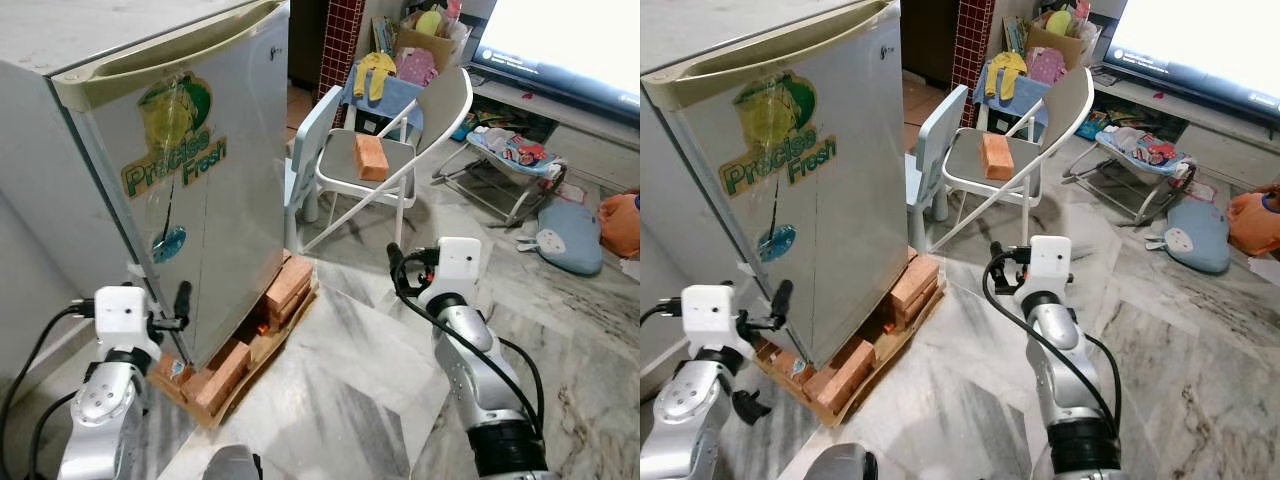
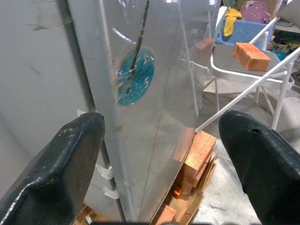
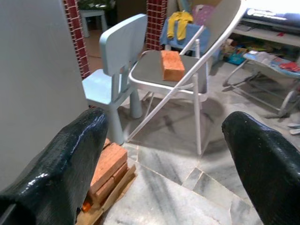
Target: Restocking fridge
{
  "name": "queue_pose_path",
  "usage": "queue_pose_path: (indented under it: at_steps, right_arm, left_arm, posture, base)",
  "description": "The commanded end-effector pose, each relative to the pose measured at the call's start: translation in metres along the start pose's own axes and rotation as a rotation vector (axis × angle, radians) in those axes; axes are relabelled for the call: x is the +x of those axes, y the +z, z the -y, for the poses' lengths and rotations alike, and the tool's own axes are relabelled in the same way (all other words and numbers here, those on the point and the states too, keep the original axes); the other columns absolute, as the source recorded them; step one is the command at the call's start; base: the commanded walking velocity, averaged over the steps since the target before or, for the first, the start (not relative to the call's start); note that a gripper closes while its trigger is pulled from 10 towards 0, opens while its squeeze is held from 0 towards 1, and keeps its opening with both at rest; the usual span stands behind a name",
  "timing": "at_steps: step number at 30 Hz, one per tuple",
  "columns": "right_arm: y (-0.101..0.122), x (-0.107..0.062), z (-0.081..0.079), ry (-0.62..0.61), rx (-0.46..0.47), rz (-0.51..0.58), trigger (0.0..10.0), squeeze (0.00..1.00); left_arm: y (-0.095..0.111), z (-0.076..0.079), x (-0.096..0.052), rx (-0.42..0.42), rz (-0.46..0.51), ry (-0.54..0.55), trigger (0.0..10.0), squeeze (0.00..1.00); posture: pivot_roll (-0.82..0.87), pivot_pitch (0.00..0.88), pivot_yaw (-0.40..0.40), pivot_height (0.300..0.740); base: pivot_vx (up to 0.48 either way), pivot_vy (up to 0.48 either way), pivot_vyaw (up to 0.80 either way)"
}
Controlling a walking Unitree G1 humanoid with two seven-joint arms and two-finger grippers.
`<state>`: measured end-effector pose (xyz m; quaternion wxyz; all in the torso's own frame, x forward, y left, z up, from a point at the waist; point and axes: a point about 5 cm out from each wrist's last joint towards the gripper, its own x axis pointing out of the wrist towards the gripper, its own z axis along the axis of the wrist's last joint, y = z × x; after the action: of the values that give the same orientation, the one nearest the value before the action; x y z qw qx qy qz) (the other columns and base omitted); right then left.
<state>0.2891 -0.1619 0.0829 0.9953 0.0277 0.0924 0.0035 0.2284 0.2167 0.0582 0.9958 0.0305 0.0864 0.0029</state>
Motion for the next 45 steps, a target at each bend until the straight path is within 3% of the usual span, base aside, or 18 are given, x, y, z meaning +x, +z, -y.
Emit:
queue_pose_path:
  at_steps: [1, 15, 22, 28, 32, 37, 45]
  right_arm:
    - [0.001, 0.002, -0.002, 0.003, 0.005, -0.002, 10.0, 0.00]
    - [0.003, 0.004, -0.003, -0.001, -0.001, 0.002, 10.0, 0.00]
    - [0.001, 0.003, -0.001, -0.008, -0.011, -0.010, 10.0, 0.00]
    - [-0.008, -0.005, 0.007, -0.068, -0.042, -0.111, 10.0, 0.00]
    - [-0.020, -0.013, 0.019, -0.140, -0.085, -0.224, 10.0, 0.00]
    - [-0.024, -0.020, 0.018, -0.097, -0.099, -0.273, 10.0, 0.00]
    - [-0.029, -0.026, 0.015, -0.088, -0.082, -0.315, 10.0, 0.00]
  left_arm:
    - [-0.001, 0.000, -0.001, 0.009, -0.011, -0.021, 10.0, 0.00]
    - [-0.002, 0.004, -0.003, 0.014, -0.013, -0.073, 10.0, 0.00]
    - [0.001, 0.001, -0.003, 0.079, 0.010, -0.084, 10.0, 0.00]
    - [0.003, -0.011, -0.001, 0.104, 0.017, -0.030, 10.0, 0.00]
    - [0.006, -0.019, 0.008, 0.154, 0.030, 0.038, 10.0, 0.00]
    - [0.017, -0.017, 0.025, 0.173, 0.050, -0.022, 10.0, 0.00]
    - [0.020, -0.016, 0.036, 0.123, 0.064, 0.009, 10.0, 0.00]
  posture:
    - [0.17, 0.000, -0.067, 0.740]
    - [0.17, 0.000, -0.065, 0.740]
    - [0.17, 0.011, -0.067, 0.740]
    - [0.17, 0.018, -0.070, 0.740]
    - [0.17, 0.025, -0.079, 0.740]
    - [0.17, 0.030, -0.079, 0.740]
    - [0.16, 0.027, -0.067, 0.740]
  base:
    - [0.000, 0.480, 0.00]
    - [0.000, 0.477, 0.00]
    - [0.000, 0.247, 0.00]
    - [0.000, 0.000, 0.00]
    - [0.000, 0.000, 0.00]
    - [0.000, 0.000, -0.48]
    - [0.000, 0.000, -0.80]
